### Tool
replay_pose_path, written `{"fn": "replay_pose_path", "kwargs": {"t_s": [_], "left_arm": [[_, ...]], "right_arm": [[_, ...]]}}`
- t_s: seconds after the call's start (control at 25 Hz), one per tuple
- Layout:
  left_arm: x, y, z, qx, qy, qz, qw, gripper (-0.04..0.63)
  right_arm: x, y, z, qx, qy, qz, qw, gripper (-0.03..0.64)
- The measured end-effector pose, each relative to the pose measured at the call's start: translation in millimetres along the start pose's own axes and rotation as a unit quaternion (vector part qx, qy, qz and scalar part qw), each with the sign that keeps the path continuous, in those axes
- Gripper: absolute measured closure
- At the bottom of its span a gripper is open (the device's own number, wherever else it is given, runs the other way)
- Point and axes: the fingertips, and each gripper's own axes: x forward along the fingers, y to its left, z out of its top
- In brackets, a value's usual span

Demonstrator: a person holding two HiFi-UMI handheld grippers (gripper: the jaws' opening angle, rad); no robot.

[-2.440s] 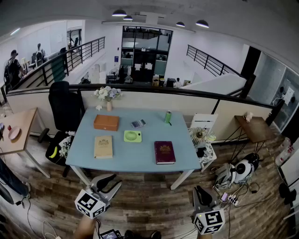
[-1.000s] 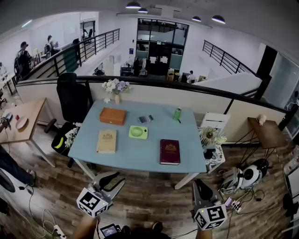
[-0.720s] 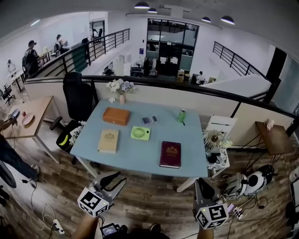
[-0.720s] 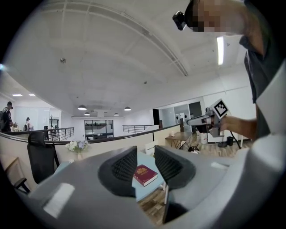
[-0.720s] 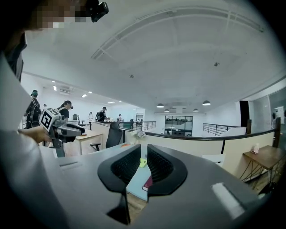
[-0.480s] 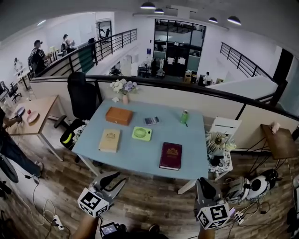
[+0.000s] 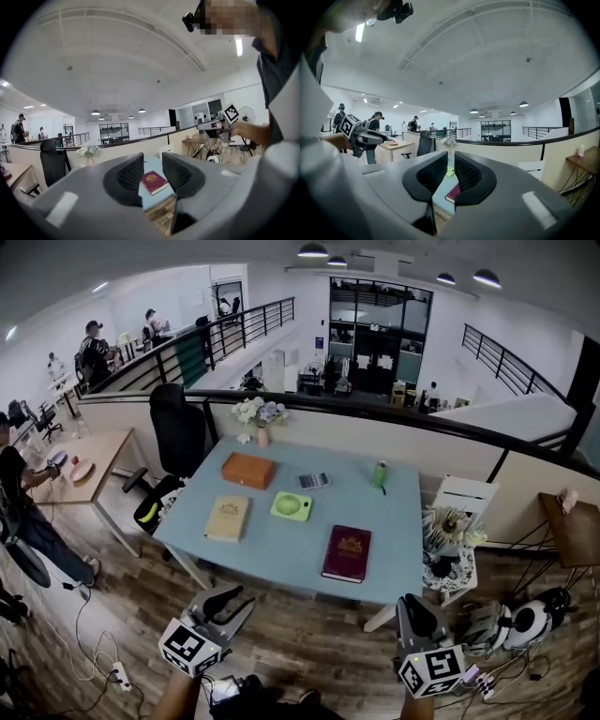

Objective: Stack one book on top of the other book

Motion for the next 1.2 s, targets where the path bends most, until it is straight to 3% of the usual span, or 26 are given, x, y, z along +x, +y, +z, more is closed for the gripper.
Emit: {"fn": "replay_pose_path", "kwargs": {"t_s": [0.28, 0.52, 1.2], "left_arm": [[21.6, -2.2, -7.6, -0.007, 0.005, -0.014, 0.9999, 0.426], [56.3, 1.2, -4.9, -0.009, -0.003, -0.051, 0.9987, 0.426], [124.2, 74.4, 3.8, -0.013, -0.043, -0.137, 0.9896, 0.426]], "right_arm": [[0.5, -14.4, -11.3, 0.007, 0.01, -0.011, 1.0, 0.591], [3.3, -25.0, -13.9, 0.01, 0.021, -0.037, 0.999, 0.591], [57.7, -19.0, 17.6, -0.007, 0.024, -0.126, 0.992, 0.591]]}}
